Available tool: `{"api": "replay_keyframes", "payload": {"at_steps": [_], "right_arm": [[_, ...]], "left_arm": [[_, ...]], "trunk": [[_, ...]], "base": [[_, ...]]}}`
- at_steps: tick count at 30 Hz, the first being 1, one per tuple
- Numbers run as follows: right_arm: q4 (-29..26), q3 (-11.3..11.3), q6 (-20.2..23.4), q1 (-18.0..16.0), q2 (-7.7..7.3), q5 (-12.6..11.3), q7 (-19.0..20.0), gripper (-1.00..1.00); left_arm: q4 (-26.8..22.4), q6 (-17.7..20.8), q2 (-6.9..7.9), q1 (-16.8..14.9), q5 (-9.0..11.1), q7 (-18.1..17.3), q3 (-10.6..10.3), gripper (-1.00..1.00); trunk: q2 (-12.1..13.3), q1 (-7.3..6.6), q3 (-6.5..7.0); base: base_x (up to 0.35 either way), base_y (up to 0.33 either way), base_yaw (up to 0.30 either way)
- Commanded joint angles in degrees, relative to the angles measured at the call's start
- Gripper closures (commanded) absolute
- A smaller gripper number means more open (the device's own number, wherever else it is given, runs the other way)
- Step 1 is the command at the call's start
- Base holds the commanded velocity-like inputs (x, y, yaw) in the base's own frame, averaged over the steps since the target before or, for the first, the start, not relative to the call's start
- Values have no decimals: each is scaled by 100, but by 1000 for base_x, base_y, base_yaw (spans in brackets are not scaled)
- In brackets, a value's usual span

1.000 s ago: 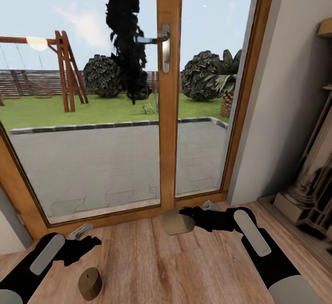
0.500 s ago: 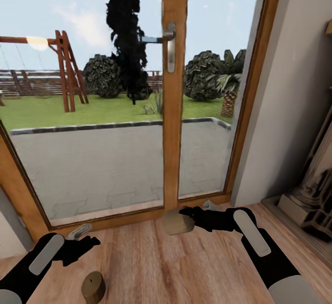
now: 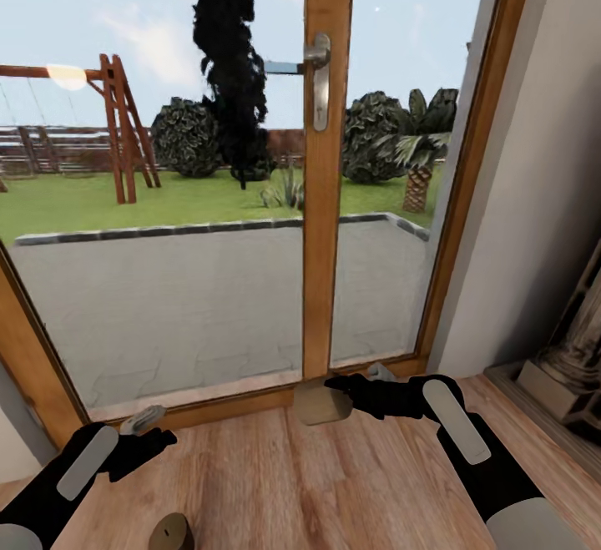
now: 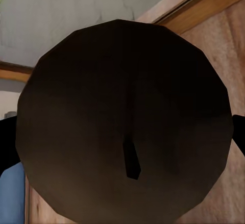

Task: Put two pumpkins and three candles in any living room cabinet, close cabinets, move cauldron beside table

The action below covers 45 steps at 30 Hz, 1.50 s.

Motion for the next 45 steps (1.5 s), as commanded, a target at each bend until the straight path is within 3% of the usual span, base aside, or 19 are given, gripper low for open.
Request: {"api": "replay_keyframes", "payload": {"at_steps": [1, 18, 32, 38, 45], "right_arm": [[-6, 10, 2, -4, -3, -68, -63, 100], [-6, 10, -33, -4, 6, -68, -63, 100], [-20, 44, 39, -4, 40, -134, -13, 100], [-8, 50, 64, -4, 12, -147, 569, 100], [-7, 52, 55, -4, 31, -139, 673, 100]], "left_arm": [[-7, 0, 7, -3, 59, 54, -22, -100], [-3, -4, 29, -3, 38, 72, -13, -100], [-3, -84, -4, -3, 38, 81, -13, -100], [-3, -91, -9, -3, 38, 81, -16, -100], [-3, -174, -18, -3, 36, 86, -38, -100]], "trunk": [[-3, -1, -6], [-3, -1, -6], [-21, 35, -316], [-29, 51, -449], [-39, 69, -604]], "base": [[30, 8, 0], [34, 79, 0], [0, 0, 0], [0, 0, 0], [0, 0, 0]]}}
